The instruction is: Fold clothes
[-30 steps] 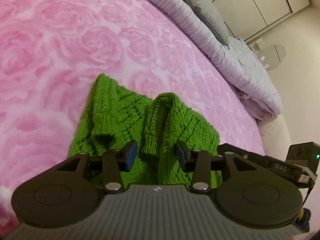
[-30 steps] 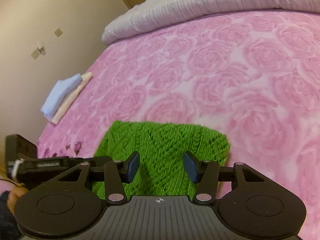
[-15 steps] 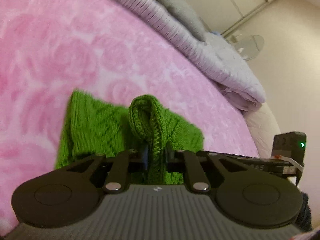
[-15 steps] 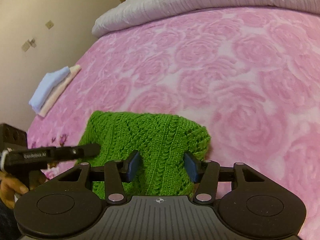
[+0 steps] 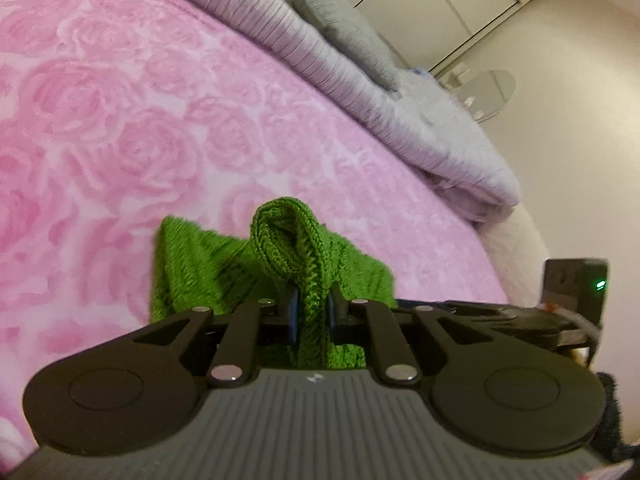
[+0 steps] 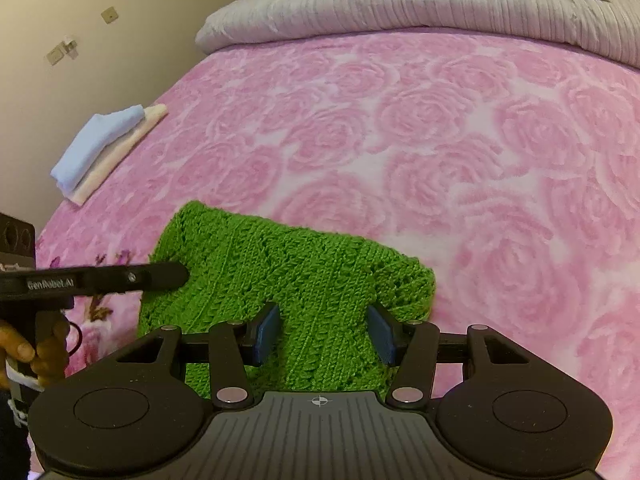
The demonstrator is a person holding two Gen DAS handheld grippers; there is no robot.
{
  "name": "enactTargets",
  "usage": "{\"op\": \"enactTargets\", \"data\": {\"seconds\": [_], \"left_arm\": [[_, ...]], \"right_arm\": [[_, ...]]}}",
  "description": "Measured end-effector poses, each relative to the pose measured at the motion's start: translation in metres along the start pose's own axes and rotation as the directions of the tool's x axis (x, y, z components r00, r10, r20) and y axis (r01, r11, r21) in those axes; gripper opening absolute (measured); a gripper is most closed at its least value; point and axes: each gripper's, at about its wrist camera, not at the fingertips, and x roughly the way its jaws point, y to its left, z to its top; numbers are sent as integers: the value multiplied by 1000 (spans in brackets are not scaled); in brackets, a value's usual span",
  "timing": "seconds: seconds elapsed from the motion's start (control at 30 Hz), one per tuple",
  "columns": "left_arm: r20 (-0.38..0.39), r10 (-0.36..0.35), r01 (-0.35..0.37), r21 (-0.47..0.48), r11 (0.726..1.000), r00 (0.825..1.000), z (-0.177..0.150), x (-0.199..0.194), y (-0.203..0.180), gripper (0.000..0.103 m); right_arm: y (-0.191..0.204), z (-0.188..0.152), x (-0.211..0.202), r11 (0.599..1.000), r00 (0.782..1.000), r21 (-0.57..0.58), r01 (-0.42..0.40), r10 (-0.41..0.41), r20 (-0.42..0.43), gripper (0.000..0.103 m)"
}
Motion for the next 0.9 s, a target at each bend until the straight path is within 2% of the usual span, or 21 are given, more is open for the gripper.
{"op": "enactTargets", "data": {"seconds": [0.07,0.13,0.2,0.3,0.4,0.5,0.63,0.7,0.9], "left_arm": [[-1,-1,1,2,1000,1000,7,-6,1,10],[-13,34,-34,1,999,999,12,-5,8,10],[-40,74,-75,-33,997,996,14,3,25,10],[-57,82,-86,-69,994,995,13,7,42,10],[-35,95,-96,-25,995,995,18,0,36,10],[-16,116,-117,-5,993,993,24,-2,37,10],[-49,195,-193,43,980,980,11,15,43,11],[-37,190,-189,23,982,981,7,15,46,11],[-33,196,-194,44,980,980,9,13,39,10]], "right_arm": [[3,3,-4,999,999,-2,-32,32,6,53],[8,5,-4,998,998,-5,-66,66,9,53],[17,6,3,998,999,-39,-51,51,2,53],[25,5,16,998,999,-56,-32,32,-8,53],[29,5,11,997,1000,-77,-25,26,14,53],[28,5,12,994,999,-105,25,-22,33,53],[27,-4,32,990,999,-137,26,-22,26,53],[28,-9,41,988,999,-149,32,-26,40,53],[25,-7,14,996,994,-81,46,-38,99,53]]}}
